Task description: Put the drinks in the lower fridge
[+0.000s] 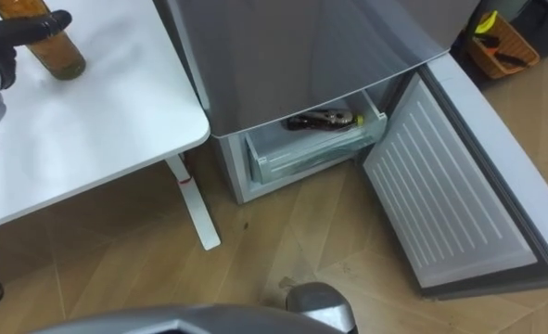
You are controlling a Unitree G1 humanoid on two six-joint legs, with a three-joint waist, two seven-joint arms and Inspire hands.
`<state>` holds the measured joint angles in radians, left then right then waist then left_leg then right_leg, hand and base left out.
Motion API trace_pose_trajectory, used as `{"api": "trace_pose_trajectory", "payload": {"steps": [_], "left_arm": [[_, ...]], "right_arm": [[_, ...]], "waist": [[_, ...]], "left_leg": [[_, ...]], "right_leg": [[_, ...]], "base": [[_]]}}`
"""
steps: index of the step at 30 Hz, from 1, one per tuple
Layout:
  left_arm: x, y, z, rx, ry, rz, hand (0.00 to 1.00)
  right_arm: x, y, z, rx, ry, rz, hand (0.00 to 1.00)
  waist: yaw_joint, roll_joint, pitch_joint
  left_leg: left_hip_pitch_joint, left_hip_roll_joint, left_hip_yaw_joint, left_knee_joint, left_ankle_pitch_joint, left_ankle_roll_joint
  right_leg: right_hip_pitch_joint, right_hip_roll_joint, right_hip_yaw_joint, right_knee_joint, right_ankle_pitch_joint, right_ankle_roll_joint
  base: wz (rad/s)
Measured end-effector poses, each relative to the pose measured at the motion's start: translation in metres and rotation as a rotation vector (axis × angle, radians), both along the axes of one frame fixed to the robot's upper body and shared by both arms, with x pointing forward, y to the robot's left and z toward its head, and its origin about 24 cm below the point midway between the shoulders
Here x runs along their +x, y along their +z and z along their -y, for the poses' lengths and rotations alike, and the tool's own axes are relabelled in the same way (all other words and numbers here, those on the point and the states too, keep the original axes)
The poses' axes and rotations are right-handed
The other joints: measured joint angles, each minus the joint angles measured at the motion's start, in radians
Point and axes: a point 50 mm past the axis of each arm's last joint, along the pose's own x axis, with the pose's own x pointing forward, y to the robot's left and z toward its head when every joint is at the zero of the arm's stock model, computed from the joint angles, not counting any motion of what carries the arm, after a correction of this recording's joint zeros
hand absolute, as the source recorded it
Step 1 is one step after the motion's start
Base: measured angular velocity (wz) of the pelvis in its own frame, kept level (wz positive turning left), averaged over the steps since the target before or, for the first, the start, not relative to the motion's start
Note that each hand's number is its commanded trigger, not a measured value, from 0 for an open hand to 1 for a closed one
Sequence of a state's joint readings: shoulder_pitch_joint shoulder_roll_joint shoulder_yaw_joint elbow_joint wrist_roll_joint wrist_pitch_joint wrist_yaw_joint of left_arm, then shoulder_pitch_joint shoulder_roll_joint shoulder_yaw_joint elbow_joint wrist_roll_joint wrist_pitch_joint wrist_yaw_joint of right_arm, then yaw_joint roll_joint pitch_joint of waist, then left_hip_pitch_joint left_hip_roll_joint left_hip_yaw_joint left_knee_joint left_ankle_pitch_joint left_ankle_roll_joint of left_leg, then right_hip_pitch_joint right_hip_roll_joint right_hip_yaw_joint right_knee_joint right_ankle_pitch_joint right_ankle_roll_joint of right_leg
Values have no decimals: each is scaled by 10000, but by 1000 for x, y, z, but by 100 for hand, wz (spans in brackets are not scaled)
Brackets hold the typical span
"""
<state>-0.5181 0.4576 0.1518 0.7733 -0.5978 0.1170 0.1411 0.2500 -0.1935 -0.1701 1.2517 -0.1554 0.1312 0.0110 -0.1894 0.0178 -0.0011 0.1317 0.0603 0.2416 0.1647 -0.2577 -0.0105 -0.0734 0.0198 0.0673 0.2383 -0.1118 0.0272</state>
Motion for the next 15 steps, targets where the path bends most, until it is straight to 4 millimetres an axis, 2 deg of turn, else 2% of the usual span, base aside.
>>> {"api": "trace_pose_trajectory", "payload": {"steps": [15], "left_arm": [[1, -1, 3, -371, -121, 82, 0]], "right_arm": [[0, 0, -1, -36, 210, -77, 0]], "waist": [[-53, 17, 12]], "left_leg": [[6, 0, -2, -12, -3, 0]], "right_leg": [[-5, 1, -11, 27, 3, 0]], "base": [[0]]}}
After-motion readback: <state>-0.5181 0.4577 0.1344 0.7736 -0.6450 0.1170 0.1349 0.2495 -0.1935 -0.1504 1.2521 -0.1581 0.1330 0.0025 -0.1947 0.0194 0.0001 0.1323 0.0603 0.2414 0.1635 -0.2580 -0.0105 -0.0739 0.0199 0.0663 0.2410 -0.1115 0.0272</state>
